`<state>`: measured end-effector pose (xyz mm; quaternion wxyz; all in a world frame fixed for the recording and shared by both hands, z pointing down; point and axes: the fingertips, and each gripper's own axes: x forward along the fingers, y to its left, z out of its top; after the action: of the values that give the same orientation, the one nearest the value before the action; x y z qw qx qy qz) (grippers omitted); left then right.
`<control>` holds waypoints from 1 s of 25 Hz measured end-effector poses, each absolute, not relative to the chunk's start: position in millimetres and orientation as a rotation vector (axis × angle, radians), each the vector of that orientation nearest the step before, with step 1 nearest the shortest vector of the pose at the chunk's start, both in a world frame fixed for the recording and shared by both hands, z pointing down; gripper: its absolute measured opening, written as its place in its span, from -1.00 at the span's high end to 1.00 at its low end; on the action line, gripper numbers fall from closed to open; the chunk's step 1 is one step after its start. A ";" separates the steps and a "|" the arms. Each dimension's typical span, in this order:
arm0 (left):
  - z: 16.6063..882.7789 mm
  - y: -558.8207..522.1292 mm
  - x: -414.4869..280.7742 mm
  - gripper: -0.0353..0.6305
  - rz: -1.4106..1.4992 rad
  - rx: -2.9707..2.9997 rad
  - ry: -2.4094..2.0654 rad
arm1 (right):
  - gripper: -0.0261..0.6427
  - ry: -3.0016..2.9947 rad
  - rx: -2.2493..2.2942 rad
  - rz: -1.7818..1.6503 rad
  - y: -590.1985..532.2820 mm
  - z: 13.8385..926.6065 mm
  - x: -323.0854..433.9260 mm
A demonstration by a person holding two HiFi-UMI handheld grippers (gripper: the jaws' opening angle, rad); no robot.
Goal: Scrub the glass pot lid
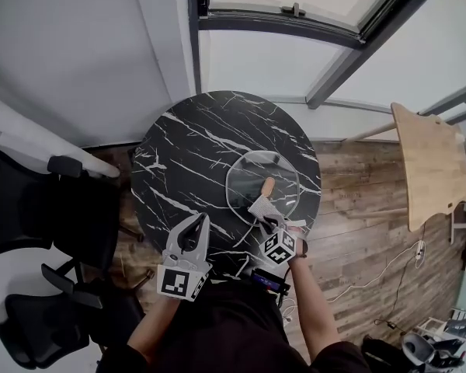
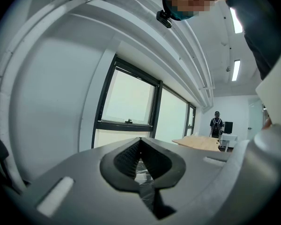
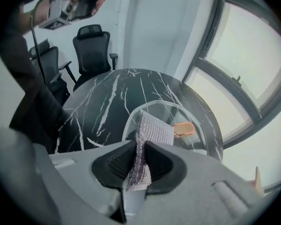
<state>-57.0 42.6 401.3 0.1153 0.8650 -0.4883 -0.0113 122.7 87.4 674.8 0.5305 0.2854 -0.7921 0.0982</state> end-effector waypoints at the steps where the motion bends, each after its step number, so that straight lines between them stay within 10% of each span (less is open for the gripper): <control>1: 400.2 43.4 -56.1 0.88 -0.029 2.545 -1.430 | 0.73 -1.913 0.697 0.273 92.8 667.8 121.2; 16: 349.6 47.6 -43.8 0.89 -0.108 2.639 -1.452 | 0.72 -2.620 1.630 0.338 64.7 417.2 137.8; 25: 348.9 48.8 -26.9 0.89 -0.110 2.669 -1.432 | 0.72 -2.566 1.662 0.283 80.9 420.6 131.6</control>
<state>-26.9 48.8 348.9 0.0552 0.8793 -0.4717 -0.0362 131.6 80.9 420.6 0.0358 0.5409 -0.8353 0.0922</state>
